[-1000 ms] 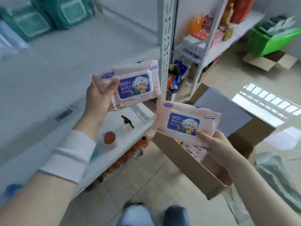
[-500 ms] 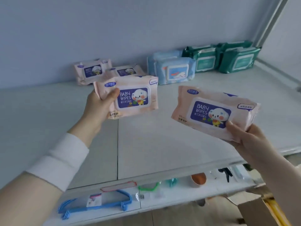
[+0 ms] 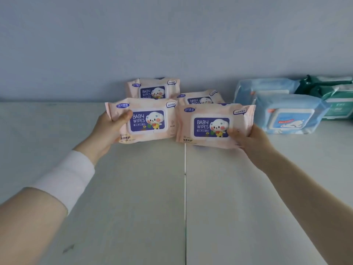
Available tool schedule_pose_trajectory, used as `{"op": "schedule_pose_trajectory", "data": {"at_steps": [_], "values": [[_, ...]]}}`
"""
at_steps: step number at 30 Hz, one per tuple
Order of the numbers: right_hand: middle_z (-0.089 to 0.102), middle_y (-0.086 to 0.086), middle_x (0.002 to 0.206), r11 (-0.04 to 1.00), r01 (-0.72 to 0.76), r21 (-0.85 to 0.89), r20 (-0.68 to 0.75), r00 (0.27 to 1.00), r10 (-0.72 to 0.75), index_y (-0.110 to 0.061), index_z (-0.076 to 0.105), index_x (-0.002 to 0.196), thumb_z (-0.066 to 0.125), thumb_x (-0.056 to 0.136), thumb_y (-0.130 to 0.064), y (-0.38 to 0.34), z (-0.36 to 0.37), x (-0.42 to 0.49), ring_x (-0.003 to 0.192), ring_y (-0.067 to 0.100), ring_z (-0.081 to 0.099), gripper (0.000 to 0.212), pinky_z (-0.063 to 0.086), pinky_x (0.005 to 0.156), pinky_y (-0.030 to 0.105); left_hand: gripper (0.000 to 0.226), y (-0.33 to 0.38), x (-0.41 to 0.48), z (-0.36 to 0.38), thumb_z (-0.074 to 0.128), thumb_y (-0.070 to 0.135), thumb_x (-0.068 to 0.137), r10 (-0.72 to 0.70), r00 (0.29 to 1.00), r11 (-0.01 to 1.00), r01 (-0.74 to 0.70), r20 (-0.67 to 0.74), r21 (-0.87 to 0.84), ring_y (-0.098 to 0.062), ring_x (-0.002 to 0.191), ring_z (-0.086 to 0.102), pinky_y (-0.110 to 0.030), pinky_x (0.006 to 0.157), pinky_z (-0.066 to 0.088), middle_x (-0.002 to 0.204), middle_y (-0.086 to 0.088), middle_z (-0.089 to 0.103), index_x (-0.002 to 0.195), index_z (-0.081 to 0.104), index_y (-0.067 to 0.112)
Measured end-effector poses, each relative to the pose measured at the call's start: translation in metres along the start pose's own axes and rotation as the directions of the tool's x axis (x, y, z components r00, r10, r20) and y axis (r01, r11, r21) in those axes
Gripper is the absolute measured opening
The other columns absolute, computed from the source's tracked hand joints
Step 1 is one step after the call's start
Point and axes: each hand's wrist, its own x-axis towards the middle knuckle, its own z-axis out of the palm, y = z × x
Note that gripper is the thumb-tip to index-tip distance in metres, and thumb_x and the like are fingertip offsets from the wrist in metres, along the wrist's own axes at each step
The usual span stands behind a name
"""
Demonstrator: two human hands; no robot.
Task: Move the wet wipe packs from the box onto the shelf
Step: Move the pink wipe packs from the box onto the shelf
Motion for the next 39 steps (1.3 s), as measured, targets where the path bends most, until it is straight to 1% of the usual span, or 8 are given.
{"op": "schedule_pose_trajectory", "data": {"at_steps": [6,14,18,22,25,30,33,39], "values": [[0.065,0.009,0.1,0.956,-0.055,-0.29,-0.166,0.986,0.006,-0.007,0.06,0.115,0.069,0.083,-0.022,-0.005,0.025,0.063,0.09,0.026,0.06,0.037,0.05,0.089,0.043,0.024,0.002,0.069,0.002,0.055,0.019,0.093,0.008,0.994,0.997,-0.017,0.112,0.073,-0.017,0.09,0.067,-0.032,0.076,0.055,0.11,-0.006,0.066,0.117,0.058,0.015],[0.061,0.004,0.092,0.934,-0.133,-0.33,-0.359,0.933,0.006,-0.006,0.061,0.115,0.062,0.087,-0.022,0.002,0.038,0.071,0.083,0.021,0.052,0.031,0.038,0.073,0.029,0.024,-0.023,0.098,0.015,0.062,0.026,0.087,0.094,0.993,0.96,-0.073,-0.065,0.271,-0.012,0.075,0.053,-0.012,0.06,0.041,0.085,0.003,0.053,0.096,0.046,0.011],[0.058,0.006,0.123,0.906,-0.168,-0.388,-0.476,0.879,-0.041,-0.012,0.049,0.128,0.063,0.086,-0.027,0.0,0.046,0.059,0.105,0.024,0.054,0.047,0.043,0.087,0.033,0.064,-0.02,0.09,0.023,0.069,0.027,0.081,0.149,0.976,0.919,-0.078,-0.156,0.387,-0.027,0.113,0.049,-0.036,0.095,0.043,0.123,-0.013,0.048,0.129,0.035,0.002],[0.045,0.009,0.138,0.824,-0.245,-0.51,-0.465,0.885,-0.024,-0.016,0.036,0.138,0.061,0.085,-0.032,-0.013,0.051,0.038,0.124,0.028,0.044,0.061,0.038,0.099,0.037,0.087,0.001,0.065,0.034,0.067,0.026,0.083,0.319,0.947,0.713,-0.208,-0.046,0.67,-0.032,0.143,0.01,-0.035,0.114,0.005,0.154,-0.019,0.012,0.148,0.012,0.006],[0.042,0.013,0.139,0.686,-0.213,-0.696,-0.334,0.941,-0.047,-0.015,0.035,0.139,0.06,0.087,-0.033,-0.03,0.041,0.008,0.126,0.031,0.041,0.061,0.037,0.097,0.034,0.057,0.034,0.039,0.066,0.059,0.023,0.088,0.38,0.853,0.381,-0.497,0.358,0.78,-0.031,0.137,0.024,-0.037,0.109,0.021,0.148,-0.016,0.03,0.139,0.037,0.01],[0.042,0.007,0.143,0.353,-0.1,-0.93,-0.045,0.986,0.16,-0.014,0.037,0.14,0.053,0.09,-0.044,-0.072,-0.027,-0.076,0.13,0.025,0.039,0.06,0.032,0.103,0.032,0.034,0.107,-0.043,0.161,0.05,0.031,0.09,0.002,0.651,-0.079,-0.757,0.759,0.649,-0.026,0.096,0.055,-0.033,0.079,0.041,0.106,-0.003,0.061,0.118,0.056,0.014],[0.045,0.003,0.14,0.16,-0.135,-0.978,-0.076,0.942,0.327,-0.014,0.039,0.139,0.049,0.091,-0.048,-0.084,-0.097,-0.143,0.13,0.023,0.04,0.06,0.032,0.105,0.033,0.044,0.135,-0.111,0.237,0.05,0.041,0.09,-0.277,0.583,-0.286,-0.809,0.764,0.514,-0.028,0.116,0.051,-0.037,0.097,0.041,0.126,-0.004,0.056,0.126,0.052,0.015],[0.05,0.008,0.135,-0.015,-0.319,-0.948,-0.294,0.855,0.428,-0.006,0.043,0.136,0.047,0.092,-0.047,-0.057,-0.271,-0.299,0.123,0.027,0.047,0.061,0.037,0.105,0.036,0.048,0.151,-0.277,0.403,0.054,0.046,0.088,-0.439,0.375,-0.232,-0.925,0.817,0.3,-0.024,0.117,0.054,-0.034,0.103,0.039,0.131,-0.003,0.055,0.13,0.049,0.022]]}}
